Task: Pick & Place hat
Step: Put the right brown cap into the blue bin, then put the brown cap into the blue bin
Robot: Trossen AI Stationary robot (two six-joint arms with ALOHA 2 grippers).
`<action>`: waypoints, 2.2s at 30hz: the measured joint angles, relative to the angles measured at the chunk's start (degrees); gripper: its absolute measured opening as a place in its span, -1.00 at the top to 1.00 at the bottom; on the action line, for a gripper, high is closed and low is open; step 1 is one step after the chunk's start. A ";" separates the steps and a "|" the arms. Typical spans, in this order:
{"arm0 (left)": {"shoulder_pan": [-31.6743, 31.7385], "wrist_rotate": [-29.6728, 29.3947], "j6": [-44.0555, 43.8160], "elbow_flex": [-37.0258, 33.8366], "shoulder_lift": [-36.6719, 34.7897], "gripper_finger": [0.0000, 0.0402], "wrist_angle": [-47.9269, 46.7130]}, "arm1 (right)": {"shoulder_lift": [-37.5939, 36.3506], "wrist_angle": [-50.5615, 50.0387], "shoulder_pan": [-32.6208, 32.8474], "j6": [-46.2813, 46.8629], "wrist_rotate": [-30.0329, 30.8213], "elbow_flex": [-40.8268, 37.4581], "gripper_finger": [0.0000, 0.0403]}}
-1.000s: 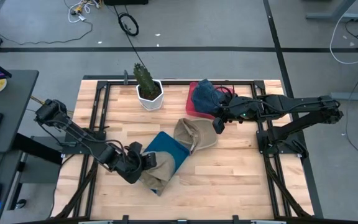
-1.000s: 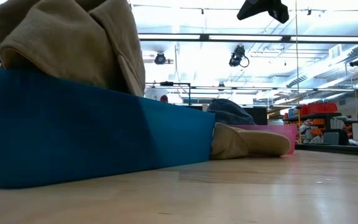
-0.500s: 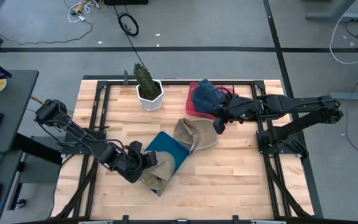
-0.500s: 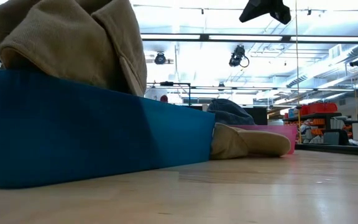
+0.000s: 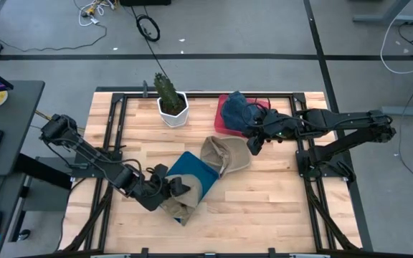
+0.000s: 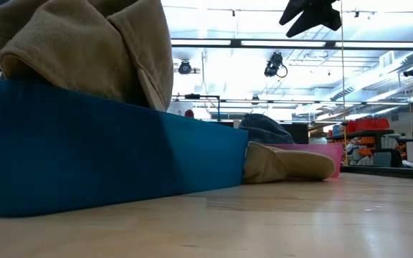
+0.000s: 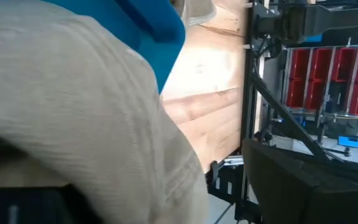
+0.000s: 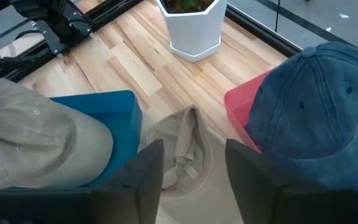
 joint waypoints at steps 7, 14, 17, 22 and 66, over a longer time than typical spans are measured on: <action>-0.08 0.19 0.02 0.00 -0.63 -0.48 3.23 | -0.01 -2.40 0.00 -0.07 -0.46 0.00 0.00; -0.07 0.57 -1.01 -0.02 -4.62 -0.49 2.33 | -0.02 -5.79 -0.94 -0.07 -1.07 0.00 0.00; 0.02 0.20 -0.11 -0.02 -6.27 -0.49 1.18 | -0.02 -7.48 -2.03 1.16 -1.51 -0.06 -0.01; 0.06 -0.53 1.37 -0.02 -8.59 -0.49 -1.16 | -1.03 -7.33 -3.42 4.37 -4.33 -4.93 -0.04; 10.36 -20.84 32.95 0.00 -22.10 -0.48 5.62 | -9.01 64.75 -1.39 70.00 -19.64 -65.68 -0.10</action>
